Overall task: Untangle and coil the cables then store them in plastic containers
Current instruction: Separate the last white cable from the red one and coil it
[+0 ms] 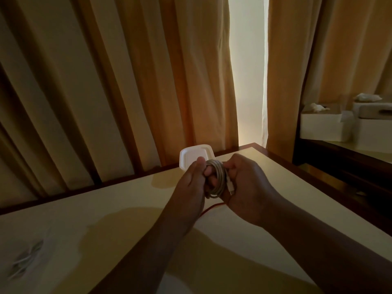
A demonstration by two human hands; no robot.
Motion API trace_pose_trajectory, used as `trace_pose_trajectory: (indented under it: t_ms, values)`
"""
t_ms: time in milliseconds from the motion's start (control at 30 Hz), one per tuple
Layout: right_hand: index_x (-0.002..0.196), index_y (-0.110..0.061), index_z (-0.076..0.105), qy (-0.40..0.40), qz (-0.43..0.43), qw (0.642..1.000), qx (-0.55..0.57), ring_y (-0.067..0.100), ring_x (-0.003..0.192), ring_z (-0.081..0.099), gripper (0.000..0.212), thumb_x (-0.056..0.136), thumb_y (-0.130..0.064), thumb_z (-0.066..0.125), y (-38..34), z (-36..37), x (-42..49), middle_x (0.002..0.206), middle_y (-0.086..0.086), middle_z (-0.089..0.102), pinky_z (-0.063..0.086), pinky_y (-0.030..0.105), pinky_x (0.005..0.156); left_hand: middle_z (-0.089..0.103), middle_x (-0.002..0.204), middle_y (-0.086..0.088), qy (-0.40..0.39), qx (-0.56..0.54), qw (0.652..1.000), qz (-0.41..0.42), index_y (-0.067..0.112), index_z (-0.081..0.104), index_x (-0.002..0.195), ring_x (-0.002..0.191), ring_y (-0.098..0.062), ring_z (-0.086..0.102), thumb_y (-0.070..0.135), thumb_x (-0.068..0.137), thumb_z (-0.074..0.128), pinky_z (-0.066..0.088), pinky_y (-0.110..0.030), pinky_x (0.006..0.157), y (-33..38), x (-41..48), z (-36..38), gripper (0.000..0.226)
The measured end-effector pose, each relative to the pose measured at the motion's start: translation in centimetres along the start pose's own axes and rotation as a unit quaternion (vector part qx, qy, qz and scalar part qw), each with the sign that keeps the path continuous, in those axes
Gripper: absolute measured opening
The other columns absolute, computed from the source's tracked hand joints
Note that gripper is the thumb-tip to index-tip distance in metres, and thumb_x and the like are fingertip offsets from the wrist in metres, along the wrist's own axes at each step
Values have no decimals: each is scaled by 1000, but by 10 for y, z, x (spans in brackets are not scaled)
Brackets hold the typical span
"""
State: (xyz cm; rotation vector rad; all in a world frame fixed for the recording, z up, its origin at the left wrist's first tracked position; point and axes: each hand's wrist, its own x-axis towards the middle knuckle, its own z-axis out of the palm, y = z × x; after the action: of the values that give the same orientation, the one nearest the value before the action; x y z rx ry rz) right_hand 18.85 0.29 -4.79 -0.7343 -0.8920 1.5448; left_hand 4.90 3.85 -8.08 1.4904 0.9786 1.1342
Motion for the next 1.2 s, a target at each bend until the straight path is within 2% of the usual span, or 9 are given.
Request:
trace_pose_trajectory:
  t_ms: [67, 133, 200, 367, 500, 667, 867, 967, 1200]
  values:
    - [115, 12, 54, 49, -18, 996, -68, -1, 60, 64, 22, 104, -3, 42, 0, -3, 3, 75, 6, 61, 50, 12, 56, 68, 125, -8, 7, 8, 1000, 18, 25, 64, 127, 114, -10, 65, 79, 89, 43, 50, -33, 105, 1, 3, -1, 69]
    - [125, 11, 55, 80, -29, 983, -160, 1, 85, 69, 32, 103, -12, 50, 1, -1, 6, 97, 7, 68, 55, 16, 75, 69, 120, 1, 27, 35, 998, 48, 36, 62, 112, 112, -9, 66, 70, 91, 39, 51, -33, 103, 2, 4, -2, 46]
    - [127, -7, 65, 80, -21, 960, -269, 13, 102, 68, 33, 104, -27, 51, 3, 3, 6, 110, 4, 72, 52, 27, 94, 68, 116, 7, 51, 39, 996, 54, 42, 57, 103, 111, -7, 65, 66, 89, 37, 52, -35, 103, 6, 3, -2, 35]
    - [111, -27, 75, 125, -166, 835, -509, 5, 73, 64, 33, 94, -50, 57, 5, 3, 2, 79, -19, 62, 45, 15, 65, 67, 95, 11, 150, 108, 979, 88, 40, 57, 99, 89, -2, 66, 58, 103, 34, 49, -17, 72, 10, -2, -6, 29]
    - [103, -22, 71, 143, -153, 874, -438, 3, 74, 74, 28, 89, -46, 64, 11, 1, 6, 87, -8, 75, 62, 23, 74, 61, 96, 18, 176, 128, 972, 84, 41, 52, 111, 90, 2, 62, 56, 104, 33, 51, -14, 71, 5, -1, -1, 25]
    - [108, -10, 72, 89, -53, 961, -255, 15, 89, 76, 29, 88, -32, 68, 14, 0, 7, 98, 5, 77, 61, 29, 85, 55, 99, 19, 170, 158, 968, 97, 34, 48, 115, 88, 6, 58, 51, 103, 35, 49, -7, 65, 3, 0, 3, 24]
    - [114, -8, 70, 59, -13, 982, -177, 22, 102, 74, 23, 93, -18, 67, 14, 2, 9, 111, 11, 74, 61, 27, 80, 63, 115, 4, 141, 156, 973, 93, 30, 48, 115, 108, -10, 64, 63, 88, 30, 59, -34, 93, 4, 4, -2, 46]
    - [115, -6, 68, 49, -1, 992, -119, 24, 106, 72, 24, 93, -14, 65, 14, 0, 9, 115, 14, 72, 60, 30, 86, 62, 105, 15, 126, 115, 981, 88, 38, 49, 110, 99, -1, 64, 64, 88, 31, 58, -27, 88, 4, 2, -2, 38]
    - [123, -2, 63, 12, 10, 993, -117, 17, 108, 70, 28, 102, -16, 52, 13, -2, 5, 114, 12, 71, 55, 25, 93, 68, 116, 9, 63, 24, 997, 27, 38, 59, 110, 112, -7, 65, 60, 92, 38, 54, -38, 104, 5, 1, -4, 35]
